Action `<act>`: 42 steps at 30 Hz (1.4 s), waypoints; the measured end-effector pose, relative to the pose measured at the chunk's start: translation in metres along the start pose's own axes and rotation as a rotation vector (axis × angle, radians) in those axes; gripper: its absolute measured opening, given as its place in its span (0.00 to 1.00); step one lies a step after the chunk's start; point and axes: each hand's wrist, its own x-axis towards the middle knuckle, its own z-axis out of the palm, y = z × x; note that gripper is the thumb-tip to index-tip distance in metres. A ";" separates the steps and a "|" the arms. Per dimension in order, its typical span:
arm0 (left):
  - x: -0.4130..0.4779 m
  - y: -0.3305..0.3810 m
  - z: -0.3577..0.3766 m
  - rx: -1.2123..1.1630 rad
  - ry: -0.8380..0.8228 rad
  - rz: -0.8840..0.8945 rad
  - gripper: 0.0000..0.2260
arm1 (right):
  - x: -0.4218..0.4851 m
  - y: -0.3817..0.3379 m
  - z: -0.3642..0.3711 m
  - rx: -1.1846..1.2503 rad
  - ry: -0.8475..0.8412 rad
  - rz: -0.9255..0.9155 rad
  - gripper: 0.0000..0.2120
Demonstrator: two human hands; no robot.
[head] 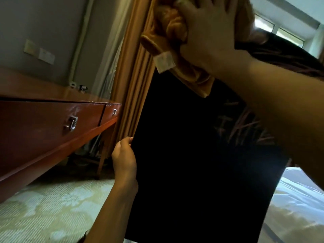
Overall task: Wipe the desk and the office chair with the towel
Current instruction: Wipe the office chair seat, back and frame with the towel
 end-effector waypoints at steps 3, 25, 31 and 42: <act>0.002 0.002 0.000 -0.036 -0.001 -0.033 0.13 | -0.026 -0.022 0.017 0.118 -0.106 0.104 0.29; -0.024 -0.021 0.027 0.363 0.080 0.564 0.28 | -0.123 -0.041 0.029 0.195 -0.207 0.198 0.21; -0.042 -0.026 0.038 0.124 -0.100 0.613 0.30 | -0.255 -0.059 0.028 0.264 -0.466 -0.237 0.18; -0.056 -0.061 0.061 0.619 -0.315 0.935 0.28 | -0.066 0.090 -0.018 -0.085 0.221 0.067 0.30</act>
